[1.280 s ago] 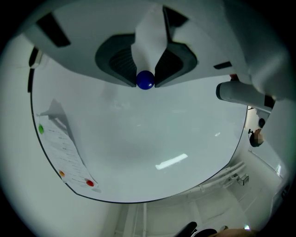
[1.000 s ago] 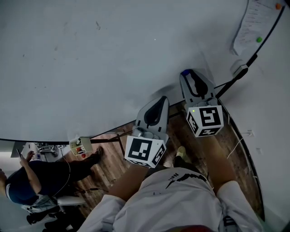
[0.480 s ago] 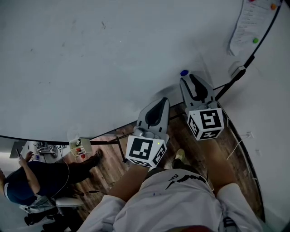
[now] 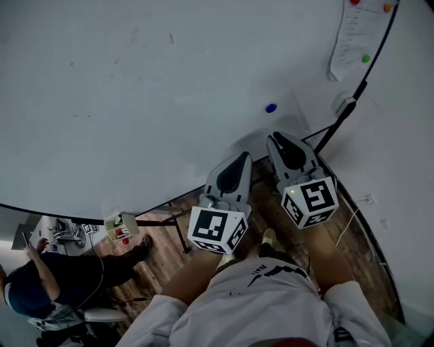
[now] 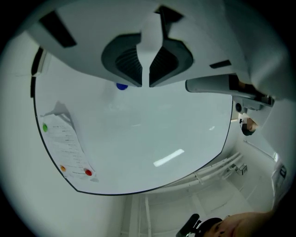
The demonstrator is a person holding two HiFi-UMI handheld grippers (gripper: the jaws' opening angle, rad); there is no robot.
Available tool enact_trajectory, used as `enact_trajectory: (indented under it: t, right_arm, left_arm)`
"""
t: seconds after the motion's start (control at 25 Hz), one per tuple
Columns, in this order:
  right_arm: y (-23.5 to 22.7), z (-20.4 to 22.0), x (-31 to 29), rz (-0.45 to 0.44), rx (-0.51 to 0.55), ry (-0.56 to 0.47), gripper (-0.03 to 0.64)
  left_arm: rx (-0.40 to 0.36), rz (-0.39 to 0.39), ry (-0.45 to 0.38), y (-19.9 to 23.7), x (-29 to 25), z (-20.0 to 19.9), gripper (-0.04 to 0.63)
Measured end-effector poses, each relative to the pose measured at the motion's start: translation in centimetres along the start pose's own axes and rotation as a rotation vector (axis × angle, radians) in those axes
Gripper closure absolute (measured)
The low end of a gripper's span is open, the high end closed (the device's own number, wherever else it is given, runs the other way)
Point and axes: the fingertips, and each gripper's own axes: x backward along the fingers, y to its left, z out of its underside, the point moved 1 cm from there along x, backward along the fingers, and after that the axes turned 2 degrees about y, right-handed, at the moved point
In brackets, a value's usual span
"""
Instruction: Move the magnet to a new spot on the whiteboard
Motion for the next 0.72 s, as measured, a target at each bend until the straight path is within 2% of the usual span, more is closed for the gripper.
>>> enact_trajectory:
  t: [0.44, 0.72]
  right_arm:
    - [4.7, 0.0, 5.0, 0.049, -0.042, -0.004, 0.601]
    - [7.6, 0.2, 6.8, 0.065, -0.044, 0.001, 0.603]
  left_arm:
    - [0.011, 0.101, -0.008, -1.6, 4.0, -0.9, 0.583]
    - [0.004, 0.155, -0.011, -2.7, 5.8, -1.3, 0.583]
